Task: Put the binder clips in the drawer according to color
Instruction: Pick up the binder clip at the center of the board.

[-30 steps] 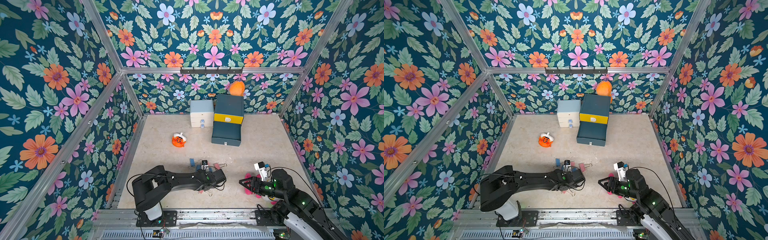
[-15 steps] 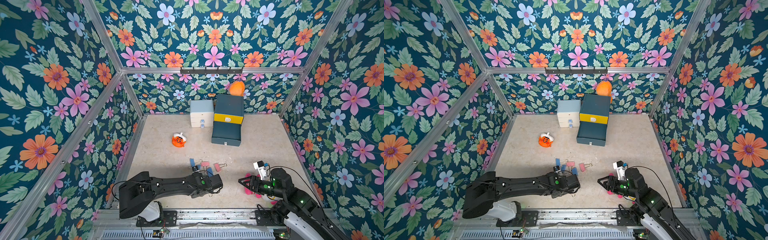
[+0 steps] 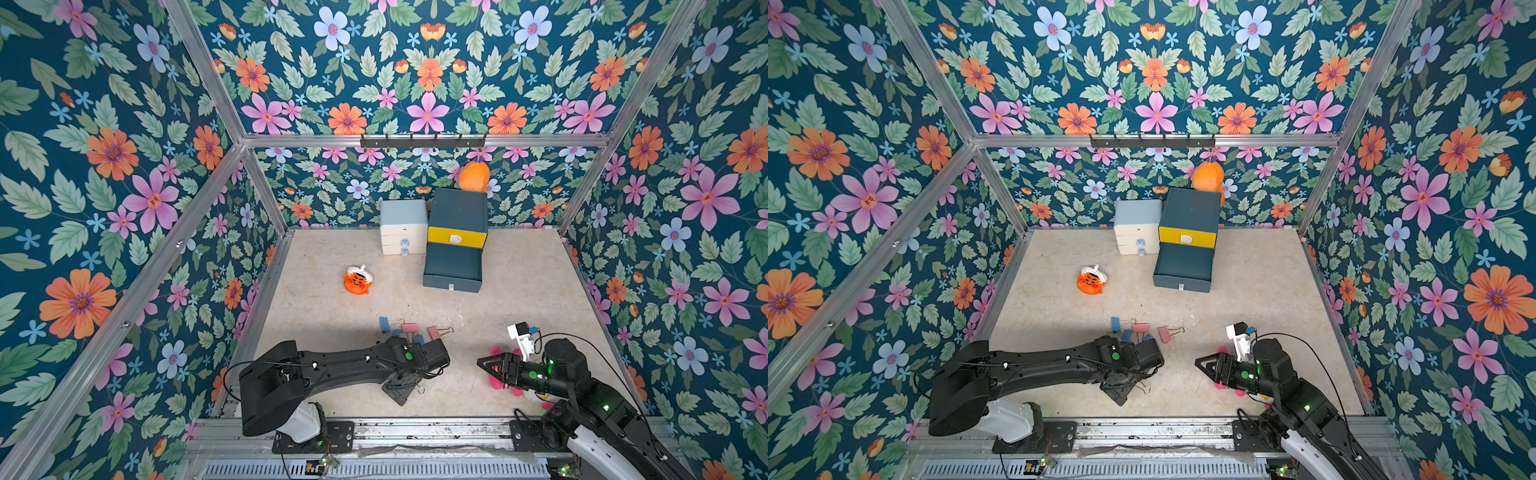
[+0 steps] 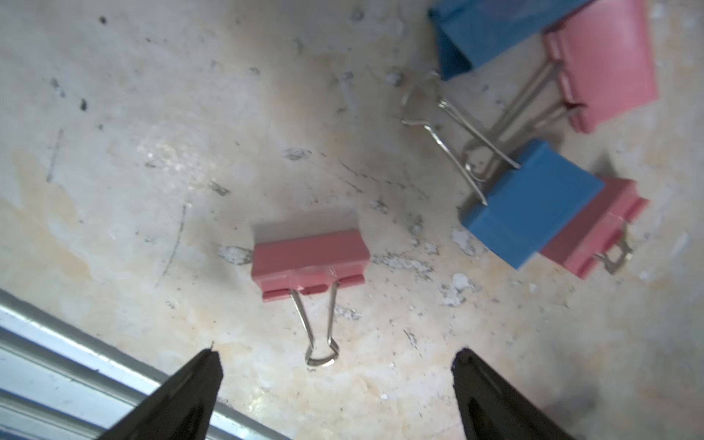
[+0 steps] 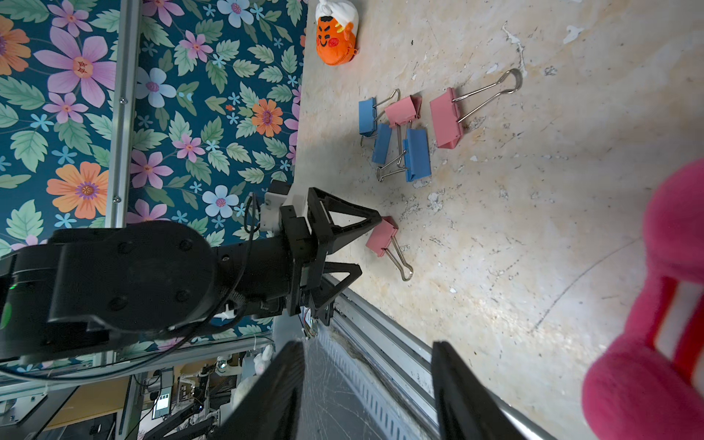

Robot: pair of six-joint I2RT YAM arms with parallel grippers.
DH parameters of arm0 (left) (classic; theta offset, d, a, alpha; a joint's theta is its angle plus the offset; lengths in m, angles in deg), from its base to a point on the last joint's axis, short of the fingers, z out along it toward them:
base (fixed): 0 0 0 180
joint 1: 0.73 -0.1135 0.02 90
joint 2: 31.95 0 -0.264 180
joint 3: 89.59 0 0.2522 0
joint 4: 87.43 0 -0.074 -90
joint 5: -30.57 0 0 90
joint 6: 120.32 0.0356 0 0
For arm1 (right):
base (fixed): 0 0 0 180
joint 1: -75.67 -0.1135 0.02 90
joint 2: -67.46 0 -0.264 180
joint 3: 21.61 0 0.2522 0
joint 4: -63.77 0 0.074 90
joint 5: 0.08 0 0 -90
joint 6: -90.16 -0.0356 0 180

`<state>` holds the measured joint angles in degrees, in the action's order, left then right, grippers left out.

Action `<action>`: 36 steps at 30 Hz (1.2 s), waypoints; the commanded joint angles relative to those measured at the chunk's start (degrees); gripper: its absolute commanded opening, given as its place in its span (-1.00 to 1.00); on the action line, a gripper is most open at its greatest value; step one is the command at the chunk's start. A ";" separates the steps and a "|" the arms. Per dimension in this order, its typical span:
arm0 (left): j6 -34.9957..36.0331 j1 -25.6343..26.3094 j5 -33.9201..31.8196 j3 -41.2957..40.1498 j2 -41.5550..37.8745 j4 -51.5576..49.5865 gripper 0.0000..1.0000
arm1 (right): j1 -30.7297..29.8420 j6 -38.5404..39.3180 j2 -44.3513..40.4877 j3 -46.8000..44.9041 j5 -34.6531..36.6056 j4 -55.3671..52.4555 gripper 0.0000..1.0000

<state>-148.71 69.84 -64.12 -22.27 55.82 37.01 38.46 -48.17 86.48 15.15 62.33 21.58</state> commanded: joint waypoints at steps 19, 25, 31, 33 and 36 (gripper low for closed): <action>-3.10 -5.95 4.68 1.75 9.99 -1.55 0.76 | 0.00 0.50 -0.57 -0.98 -2.48 1.79 0.13; -3.79 -5.94 4.95 -0.22 10.53 0.44 0.37 | -0.04 0.14 -1.16 -0.99 -1.96 1.18 0.13; -3.87 -5.95 4.70 -0.95 10.61 2.44 0.01 | -0.05 -0.08 -1.36 -1.21 -1.67 1.26 0.13; -3.60 -5.92 4.33 -1.00 10.42 3.10 -0.01 | 0.03 -0.14 -1.36 -1.21 -1.67 1.26 0.13; -1.29 -5.97 1.30 0.31 9.45 3.67 -0.02 | 0.03 -0.11 -1.36 -1.05 -1.72 1.20 0.13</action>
<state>-149.67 63.89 -59.64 -22.01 64.89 36.53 38.48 -48.24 85.17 13.95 60.23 22.33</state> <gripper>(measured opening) 0.544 0.566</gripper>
